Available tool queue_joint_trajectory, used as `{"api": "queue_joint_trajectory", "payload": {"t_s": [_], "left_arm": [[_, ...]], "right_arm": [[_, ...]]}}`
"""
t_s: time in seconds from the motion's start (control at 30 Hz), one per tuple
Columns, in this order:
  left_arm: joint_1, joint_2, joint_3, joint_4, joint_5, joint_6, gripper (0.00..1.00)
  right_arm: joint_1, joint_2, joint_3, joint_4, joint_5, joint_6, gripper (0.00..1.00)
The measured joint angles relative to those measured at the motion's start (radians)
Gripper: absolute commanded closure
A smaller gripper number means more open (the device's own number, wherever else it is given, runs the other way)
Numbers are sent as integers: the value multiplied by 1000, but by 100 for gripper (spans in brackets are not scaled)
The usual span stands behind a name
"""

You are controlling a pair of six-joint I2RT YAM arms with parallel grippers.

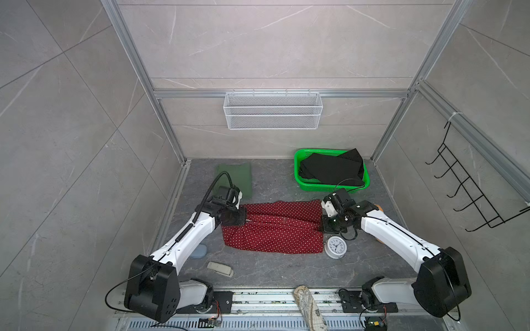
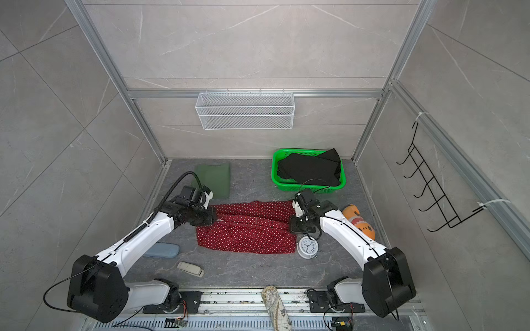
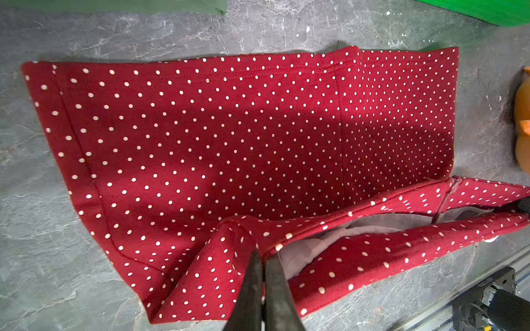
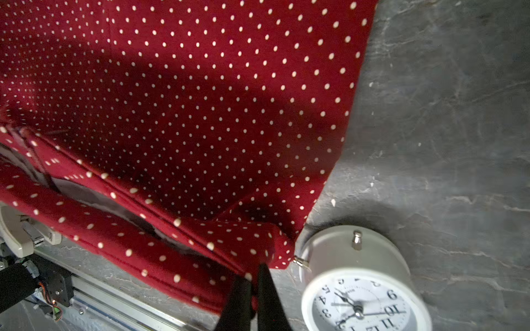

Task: Fold and stack skirts
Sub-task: Fold the skirt at the center of the table.

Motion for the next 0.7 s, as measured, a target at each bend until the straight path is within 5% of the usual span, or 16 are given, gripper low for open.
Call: {"api": "queue_joint_trajectory", "payload": {"t_s": [0.27,0.7], "left_arm": [[-10,4,0,41,19,27,100],[-32,17,0,65,43,54,100]], "right_arm": [[0,2,21,0,80,-22,63],[27,-64,91,66,129,-124,58]]}}
